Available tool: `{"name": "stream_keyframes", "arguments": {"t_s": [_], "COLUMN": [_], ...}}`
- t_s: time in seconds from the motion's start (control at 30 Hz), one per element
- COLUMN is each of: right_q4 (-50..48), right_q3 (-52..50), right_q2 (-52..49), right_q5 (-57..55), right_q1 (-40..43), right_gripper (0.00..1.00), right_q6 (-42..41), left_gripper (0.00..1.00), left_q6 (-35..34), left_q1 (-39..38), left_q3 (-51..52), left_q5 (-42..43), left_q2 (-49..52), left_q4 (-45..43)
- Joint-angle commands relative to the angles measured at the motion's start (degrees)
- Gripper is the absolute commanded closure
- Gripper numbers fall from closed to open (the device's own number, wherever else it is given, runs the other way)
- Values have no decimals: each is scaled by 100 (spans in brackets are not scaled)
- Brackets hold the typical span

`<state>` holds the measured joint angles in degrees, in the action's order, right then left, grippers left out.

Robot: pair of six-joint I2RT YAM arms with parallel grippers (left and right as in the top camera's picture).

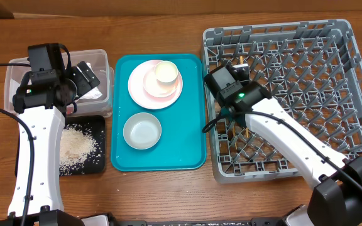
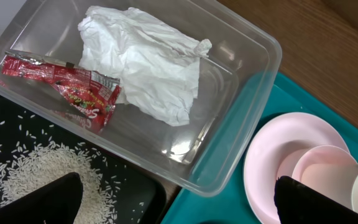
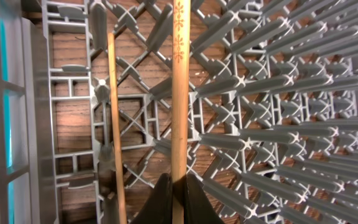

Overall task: Sort waste into correct bins and load items into the dishwasher
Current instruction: 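Carry the chopstick with the right gripper into the dish rack and release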

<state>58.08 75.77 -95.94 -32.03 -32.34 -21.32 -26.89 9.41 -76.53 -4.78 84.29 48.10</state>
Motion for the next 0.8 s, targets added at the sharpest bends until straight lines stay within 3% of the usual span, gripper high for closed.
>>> {"name": "stream_keyframes", "arguments": {"t_s": [0.0,0.6,0.7,0.77], "right_q4": [-7,61,61,63], "right_q3": [111,107,107,107], "right_q2": [173,168,168,168], "right_q5": [245,367,367,365], "right_q1": [118,131,131,131], "right_gripper": [96,95,83,83], "right_q6": [81,232,232,232], "left_gripper": [0,0,0,0], "left_q6": [-55,-55,-55,-55], "left_q1": [-4,-4,-4,-4], "left_q3": [-125,-125,-125,-125], "left_q5": [-11,-11,-11,-11], "left_q2": [-17,-17,-17,-17], "left_q4": [-9,-9,-9,-9]}}
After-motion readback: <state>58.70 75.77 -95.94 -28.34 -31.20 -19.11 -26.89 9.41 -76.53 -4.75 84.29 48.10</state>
